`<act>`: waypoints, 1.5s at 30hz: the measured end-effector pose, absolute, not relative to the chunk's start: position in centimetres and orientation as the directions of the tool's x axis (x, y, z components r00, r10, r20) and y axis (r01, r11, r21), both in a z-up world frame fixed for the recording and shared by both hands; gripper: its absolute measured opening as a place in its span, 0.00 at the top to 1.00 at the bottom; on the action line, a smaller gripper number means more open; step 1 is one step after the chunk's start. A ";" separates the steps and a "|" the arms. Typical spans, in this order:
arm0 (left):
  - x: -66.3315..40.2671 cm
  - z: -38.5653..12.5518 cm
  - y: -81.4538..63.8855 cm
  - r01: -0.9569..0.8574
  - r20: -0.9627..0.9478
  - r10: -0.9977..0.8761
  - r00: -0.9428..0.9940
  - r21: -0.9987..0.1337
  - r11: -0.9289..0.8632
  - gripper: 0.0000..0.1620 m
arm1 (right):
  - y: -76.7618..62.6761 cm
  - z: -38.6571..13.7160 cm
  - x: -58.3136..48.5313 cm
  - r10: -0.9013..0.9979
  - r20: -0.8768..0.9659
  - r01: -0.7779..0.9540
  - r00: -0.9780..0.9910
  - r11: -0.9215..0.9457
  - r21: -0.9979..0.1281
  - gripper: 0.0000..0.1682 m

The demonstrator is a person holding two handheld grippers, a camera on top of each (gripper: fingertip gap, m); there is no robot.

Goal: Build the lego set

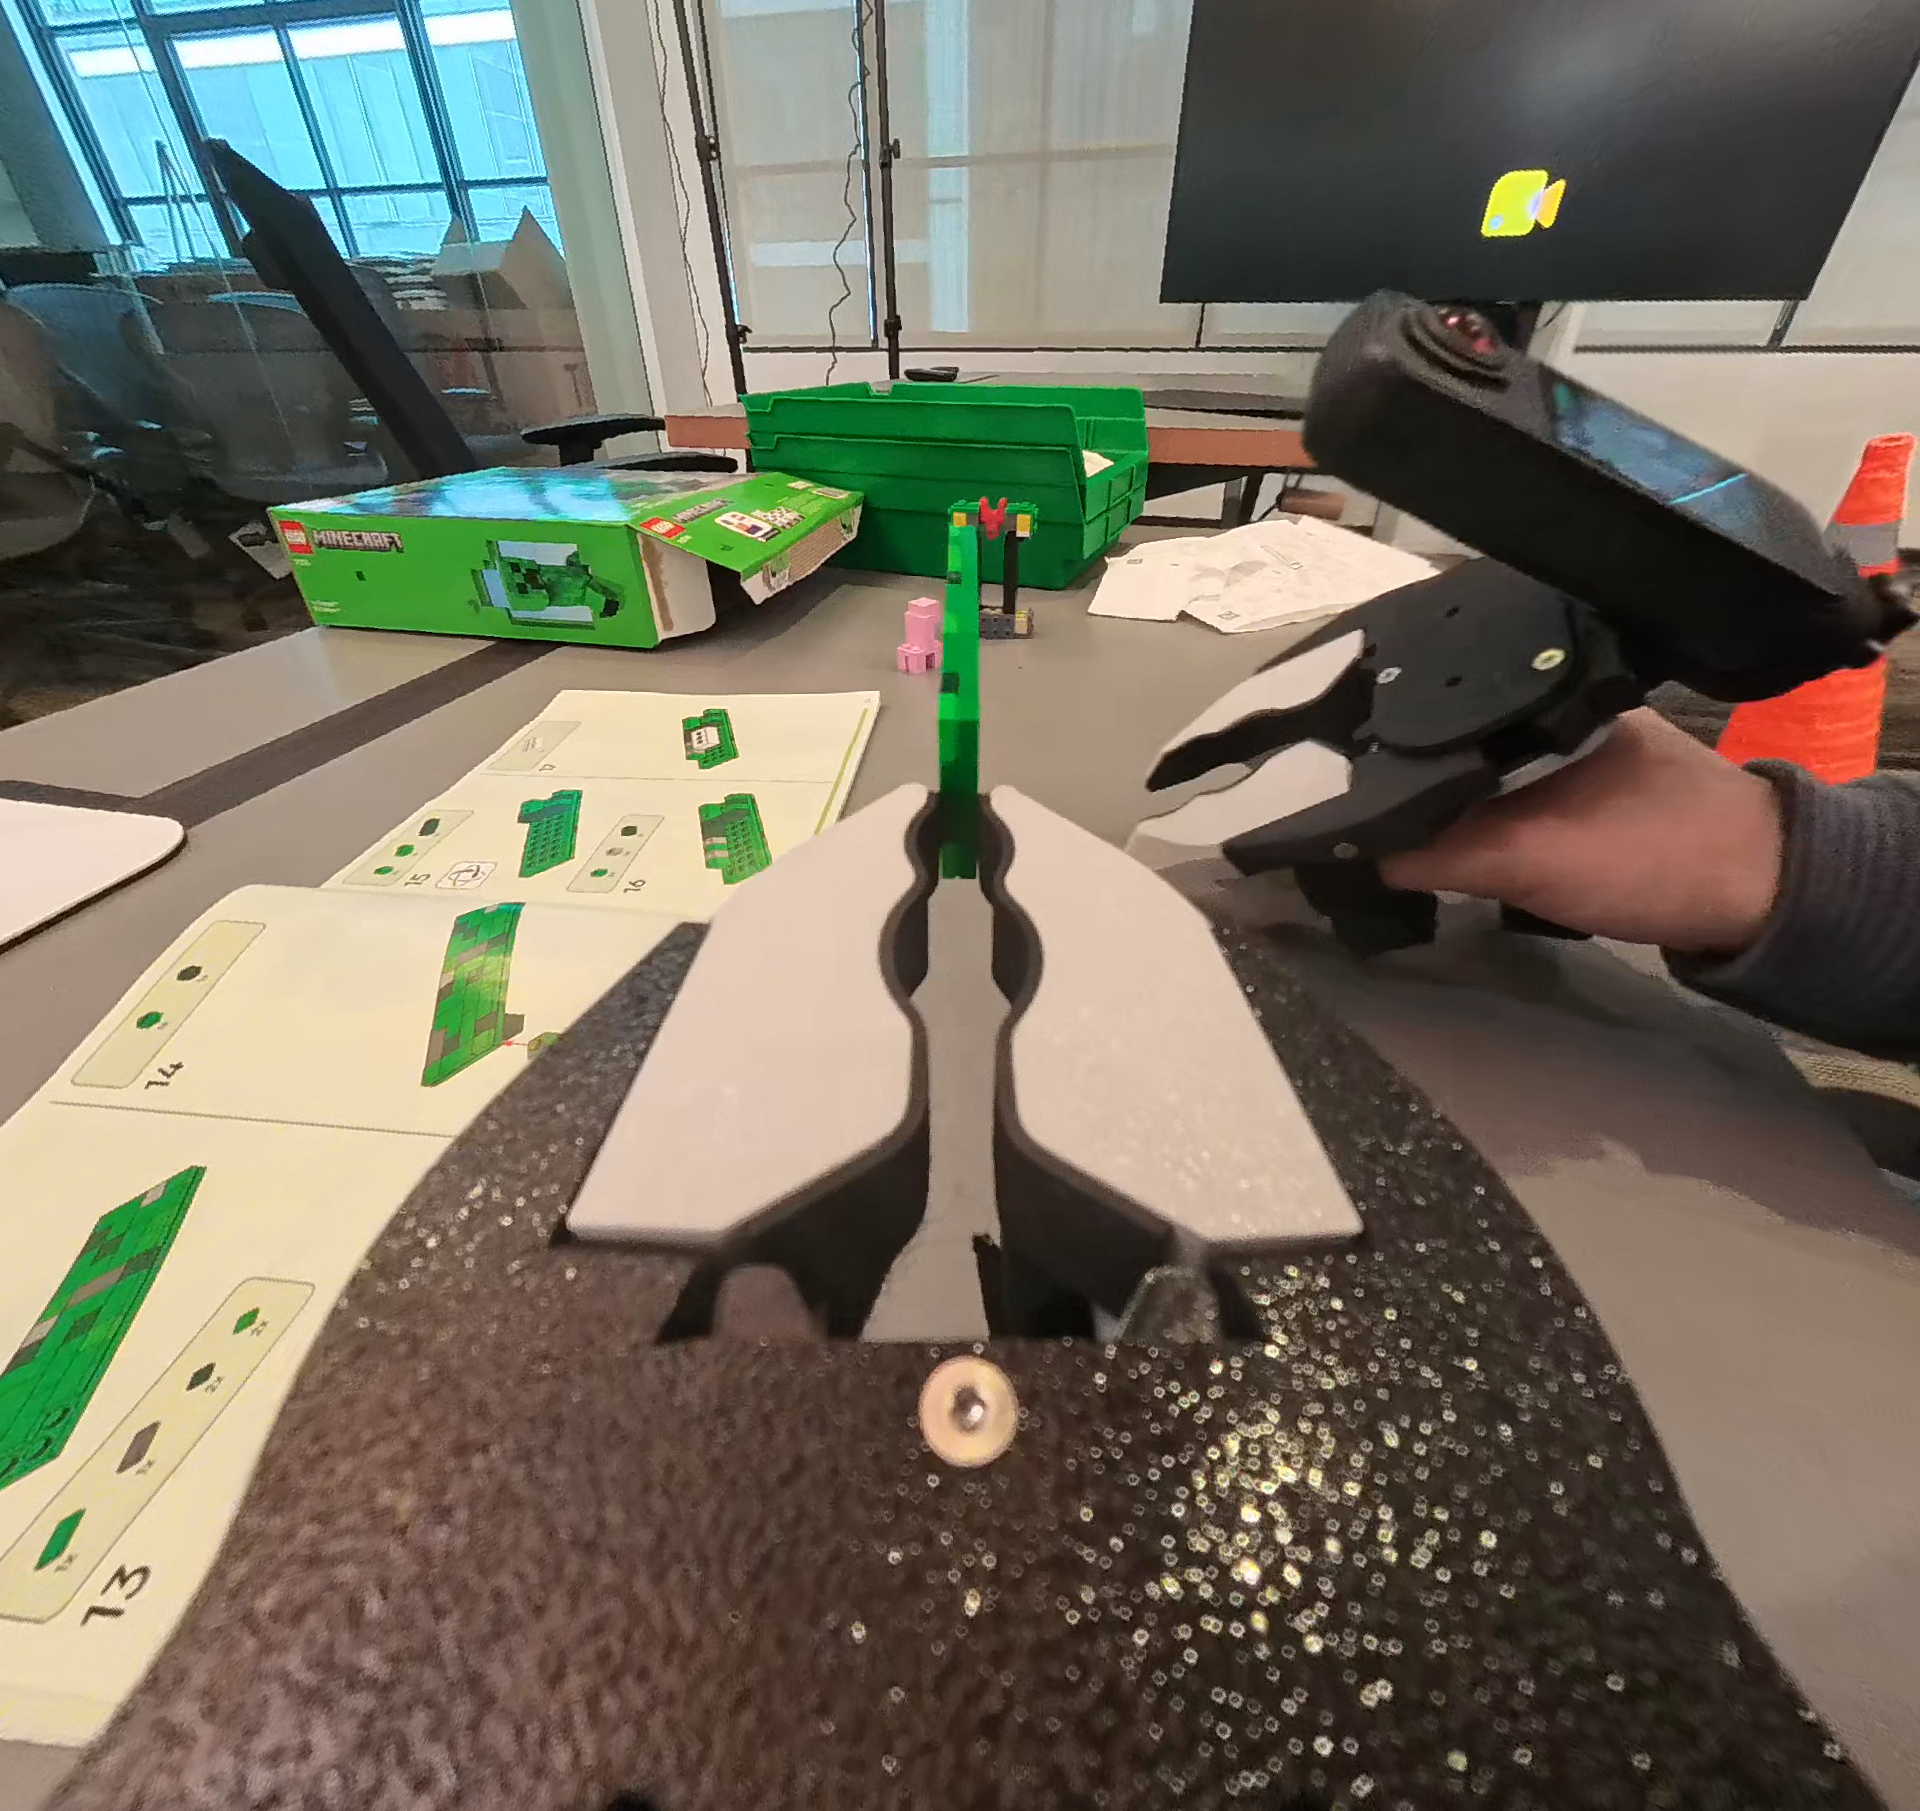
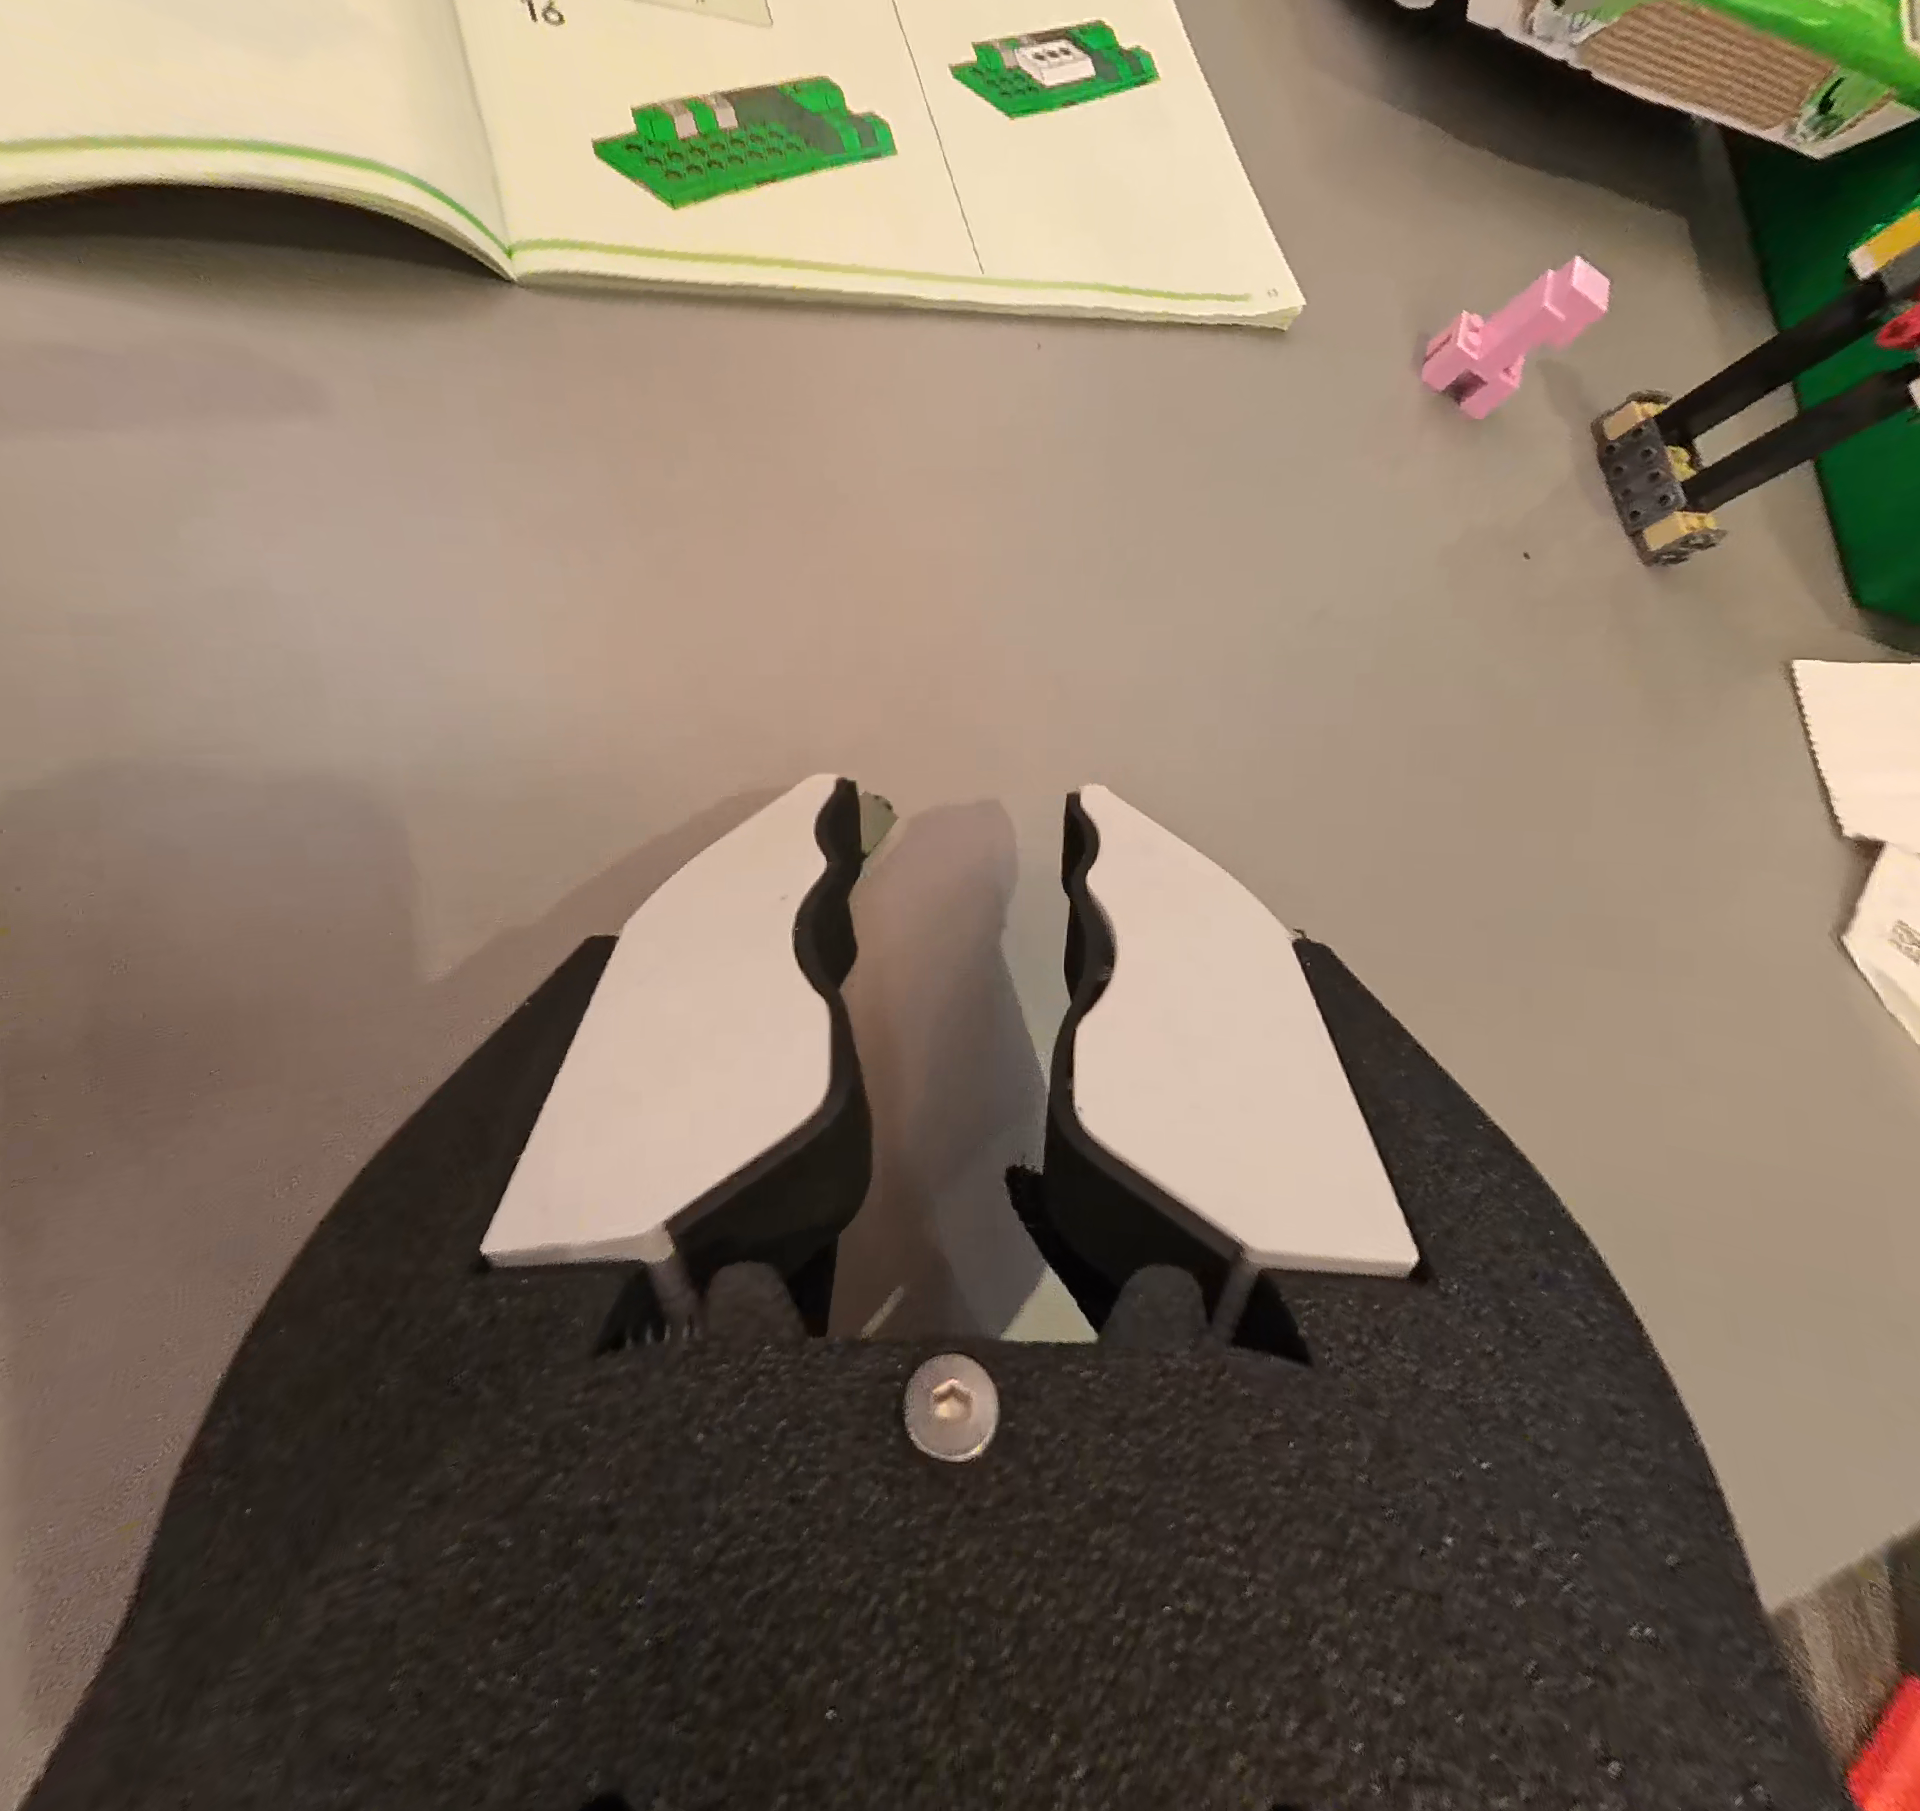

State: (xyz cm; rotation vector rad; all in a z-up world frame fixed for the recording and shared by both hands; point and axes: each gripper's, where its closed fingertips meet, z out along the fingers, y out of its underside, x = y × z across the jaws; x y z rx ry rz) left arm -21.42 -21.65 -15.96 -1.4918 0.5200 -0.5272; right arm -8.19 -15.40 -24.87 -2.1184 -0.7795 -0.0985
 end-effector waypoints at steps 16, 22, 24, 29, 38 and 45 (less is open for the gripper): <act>-20.9 -16.2 -21.9 0.008 0.007 -0.651 0.759 -1.000 -0.002 0.96 | -17.2 -25.6 -9.1 0.522 0.085 0.399 0.849 -0.527 -0.751 0.88; -20.8 -16.2 -21.9 -0.007 -0.009 -0.649 0.761 -1.000 0.006 0.96 | -17.2 -25.8 -9.2 0.522 0.032 0.369 0.852 -0.556 -0.745 0.90; -20.8 -16.2 -22.0 -0.013 -0.016 -0.648 0.761 -1.000 0.010 0.96 | -17.1 -25.9 -9.2 0.517 0.020 0.360 0.856 -0.567 -0.741 0.90; -20.8 -16.4 -21.9 -0.050 -0.048 -0.637 0.769 -0.999 0.016 0.96 | -16.6 -26.0 -9.0 0.510 0.019 0.359 0.860 -0.580 -0.731 0.88; -20.7 -16.9 -21.8 -0.080 -0.064 -0.639 0.766 -0.997 0.003 0.96 | -18.4 -23.3 -12.5 0.729 0.051 0.445 0.683 -0.360 -0.820 0.95; -19.6 -17.2 -22.2 -0.107 -0.085 -0.680 0.729 -0.994 0.009 0.97 | -22.2 -17.5 -17.4 0.869 0.054 0.404 0.492 -0.173 -0.898 0.95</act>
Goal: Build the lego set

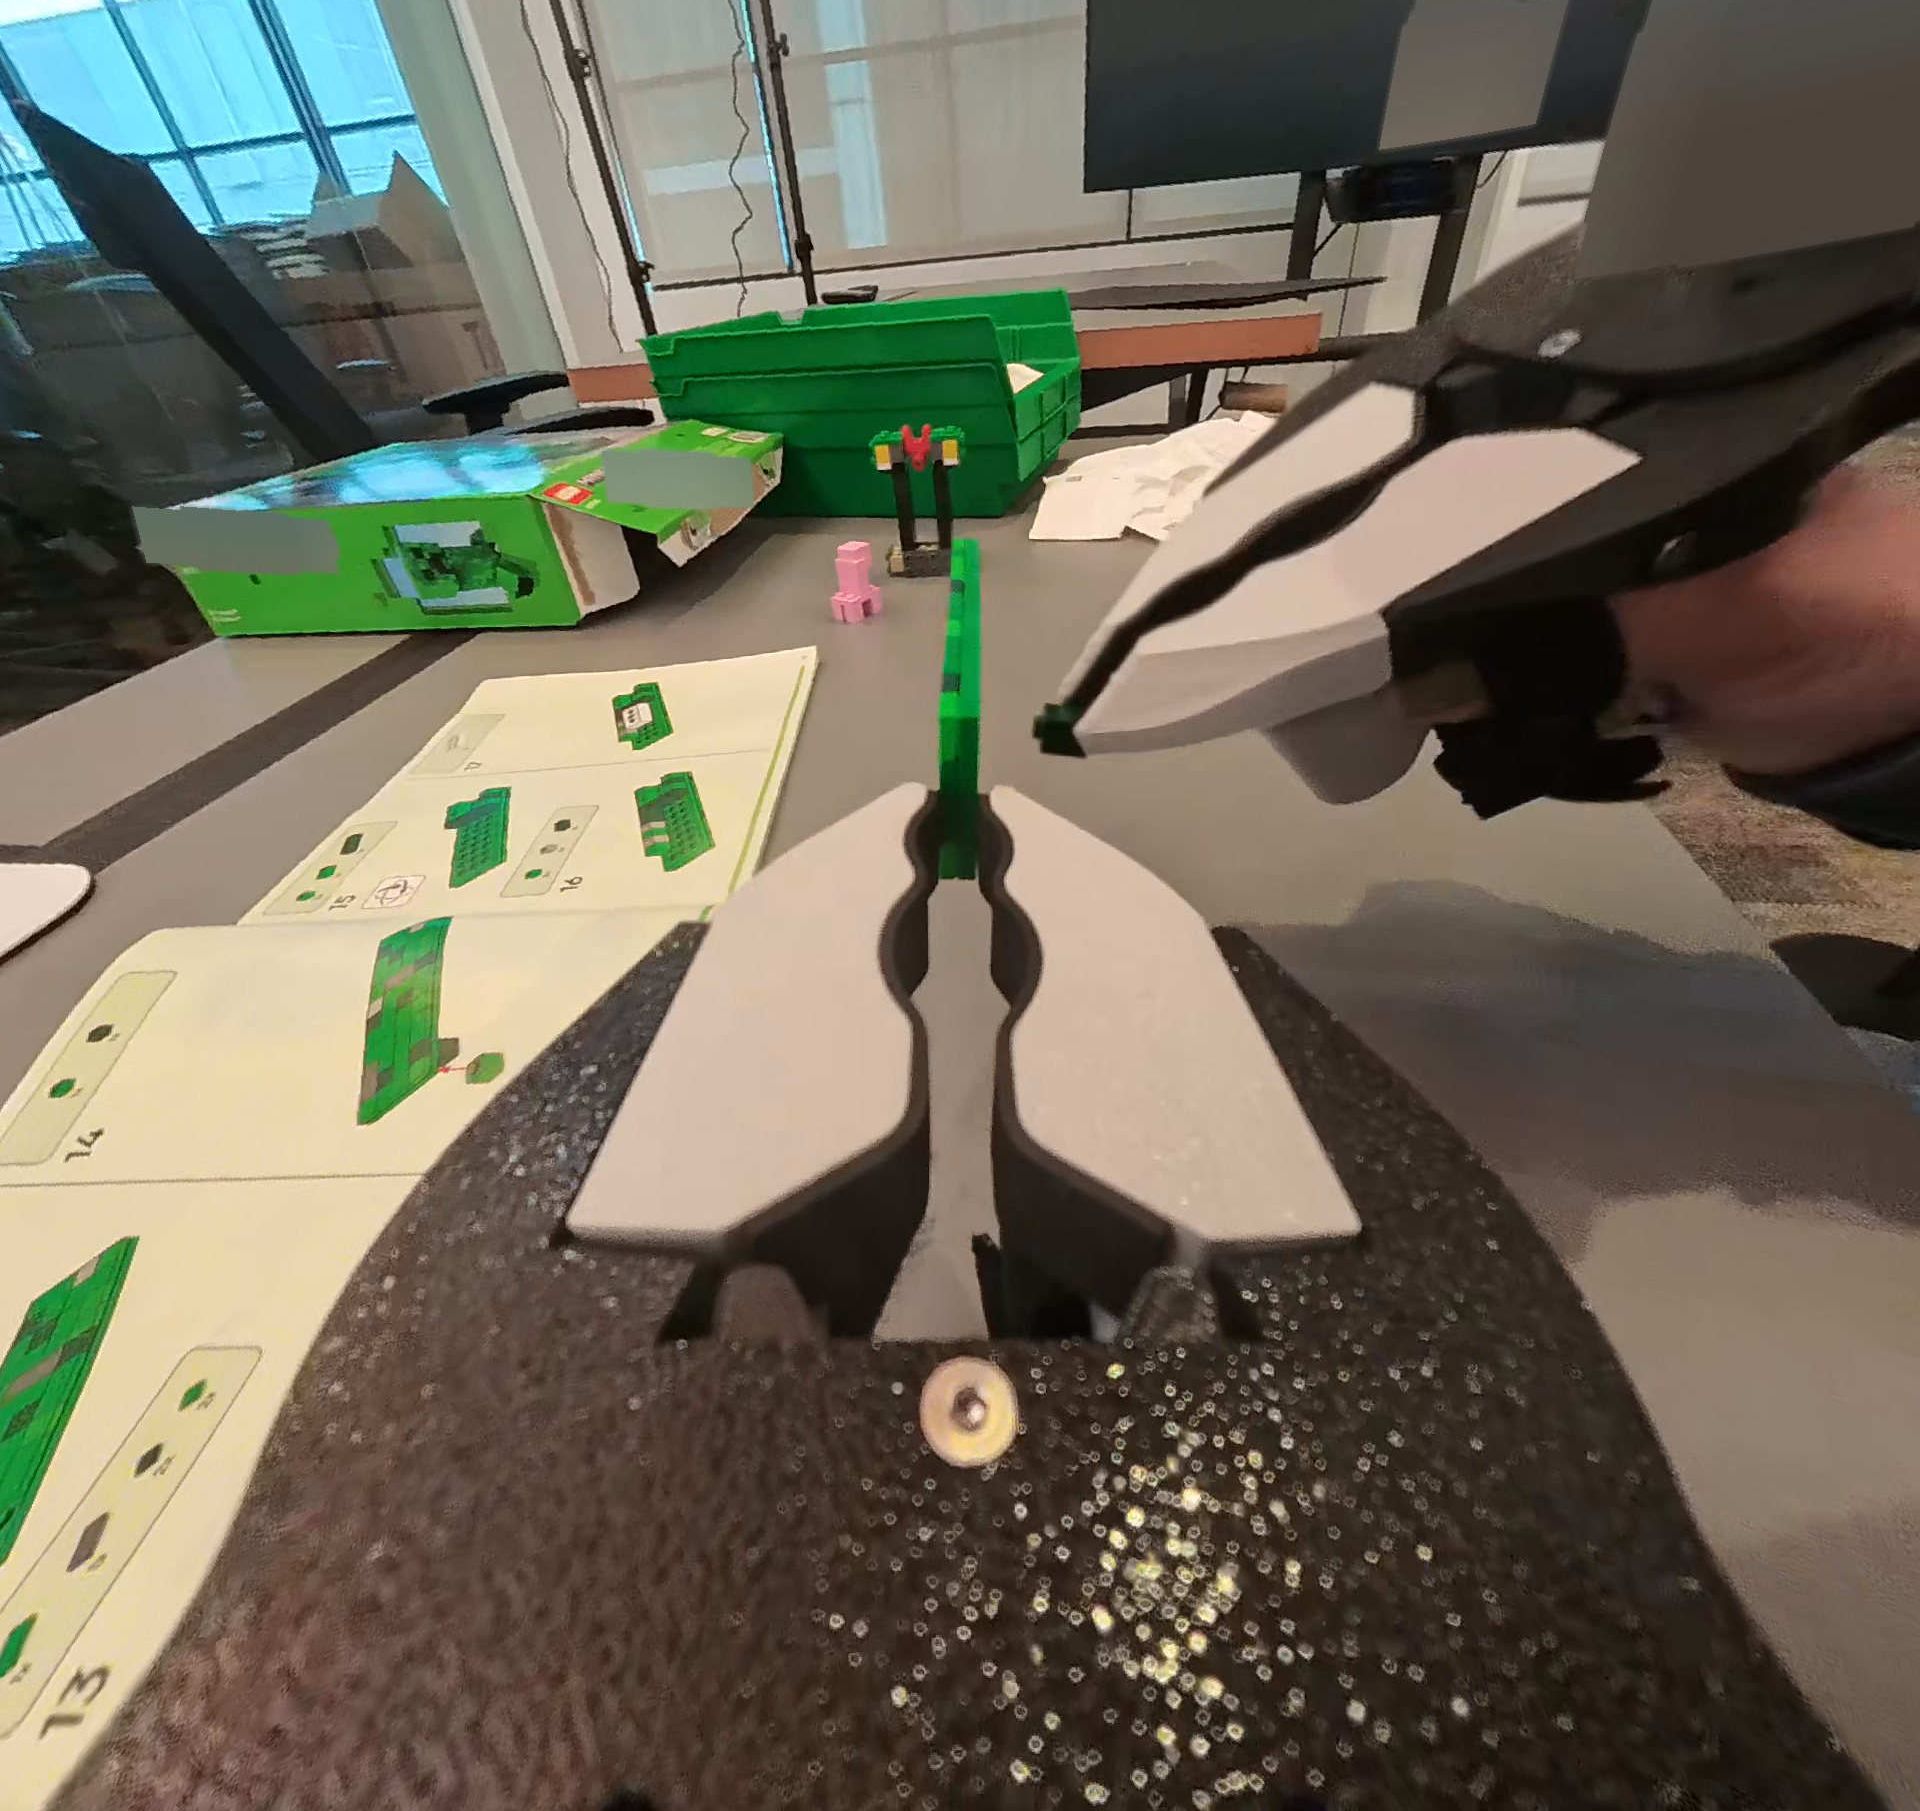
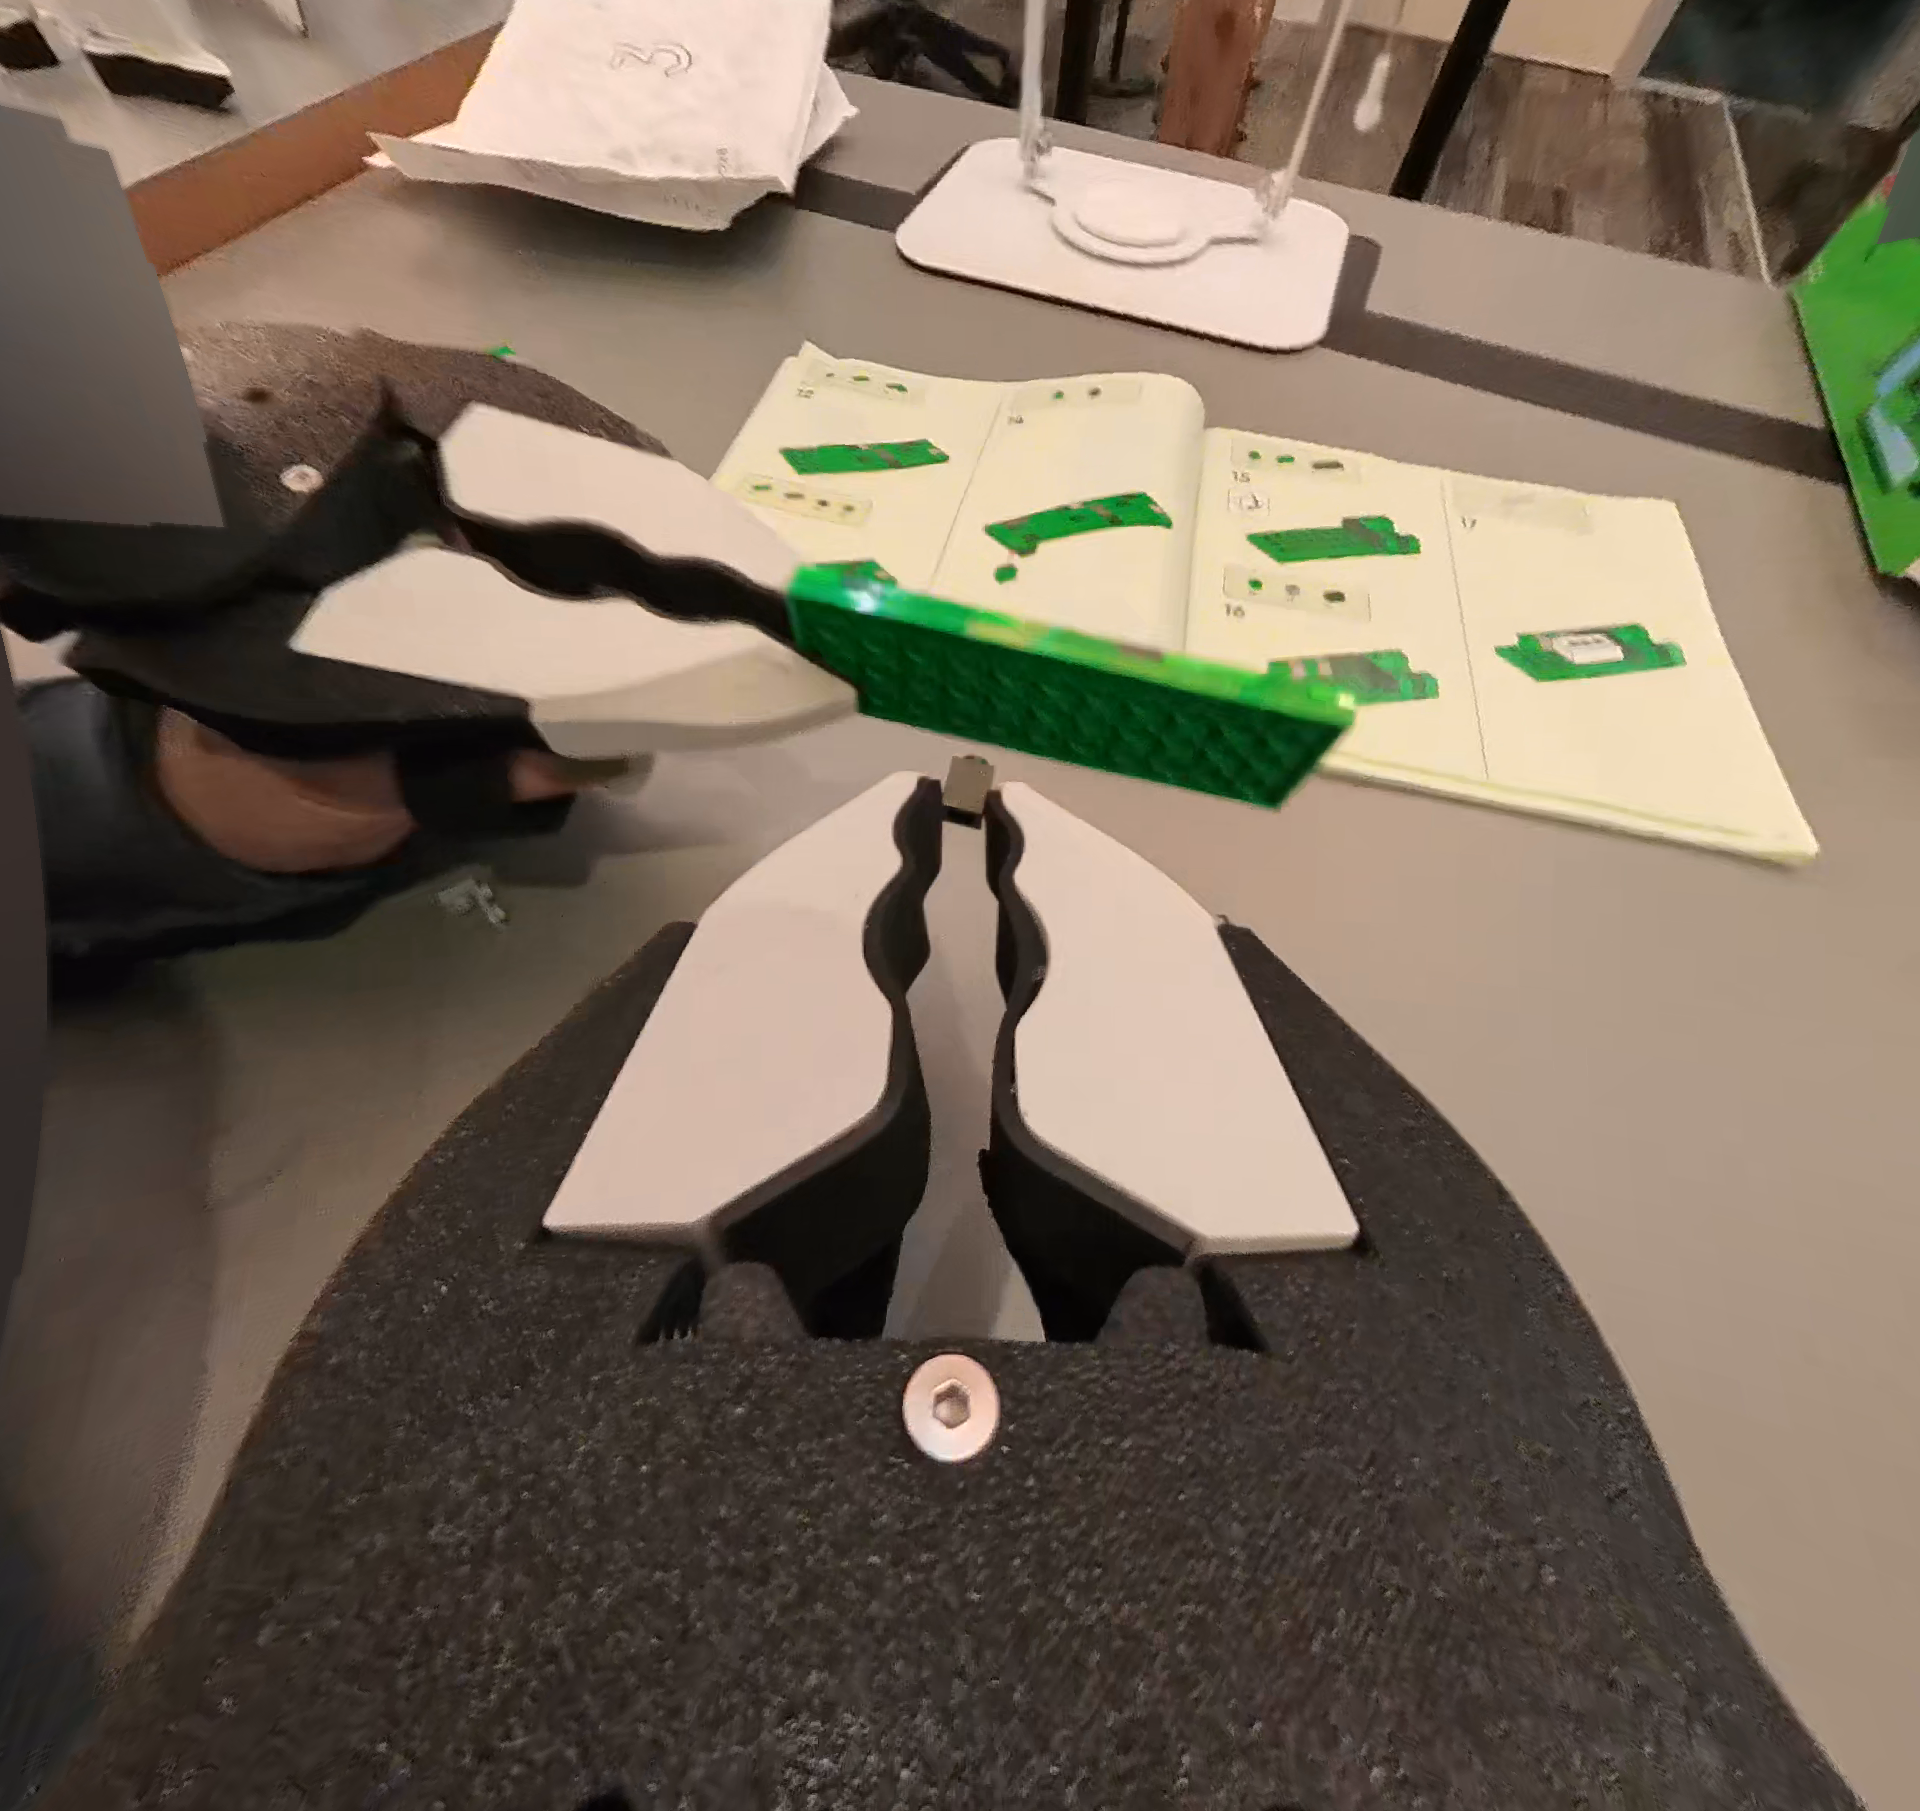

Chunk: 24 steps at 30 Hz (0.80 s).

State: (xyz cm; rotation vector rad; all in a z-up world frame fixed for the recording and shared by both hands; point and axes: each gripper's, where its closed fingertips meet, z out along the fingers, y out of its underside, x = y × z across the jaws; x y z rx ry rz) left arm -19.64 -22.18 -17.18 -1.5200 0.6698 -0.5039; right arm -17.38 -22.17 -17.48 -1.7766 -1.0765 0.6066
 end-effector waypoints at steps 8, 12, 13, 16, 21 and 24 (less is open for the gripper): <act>-19.5 -17.5 -22.1 -0.125 -0.079 -0.667 0.741 -0.992 -0.020 0.97 | -22.8 -16.1 -18.7 0.838 0.137 0.385 0.528 -0.092 -0.918 0.95; -19.4 -17.5 -22.2 -0.121 -0.076 -0.671 0.737 -0.992 -0.021 0.97 | -22.9 -16.5 -19.1 0.836 0.129 0.391 0.534 -0.109 -0.914 0.95; -19.4 -17.5 -22.2 -0.133 -0.091 -0.668 0.738 -0.991 -0.012 0.97 | -22.9 -16.7 -19.2 0.837 0.123 0.394 0.533 -0.117 -0.912 0.95; -19.4 -17.5 -22.2 -0.177 -0.145 -0.665 0.733 -0.984 0.020 0.97 | -23.0 -16.7 -19.2 0.841 0.103 0.389 0.531 -0.134 -0.912 0.95; -19.5 -17.9 -22.2 -0.251 -0.219 -0.665 0.714 -0.967 0.050 0.97 | -23.1 -16.6 -19.1 0.847 0.075 0.370 0.526 -0.148 -0.917 0.95; -19.5 -18.1 -22.2 -0.274 -0.239 -0.663 0.710 -0.960 0.053 0.97 | -23.1 -16.8 -19.0 0.848 0.063 0.360 0.526 -0.155 -0.920 0.95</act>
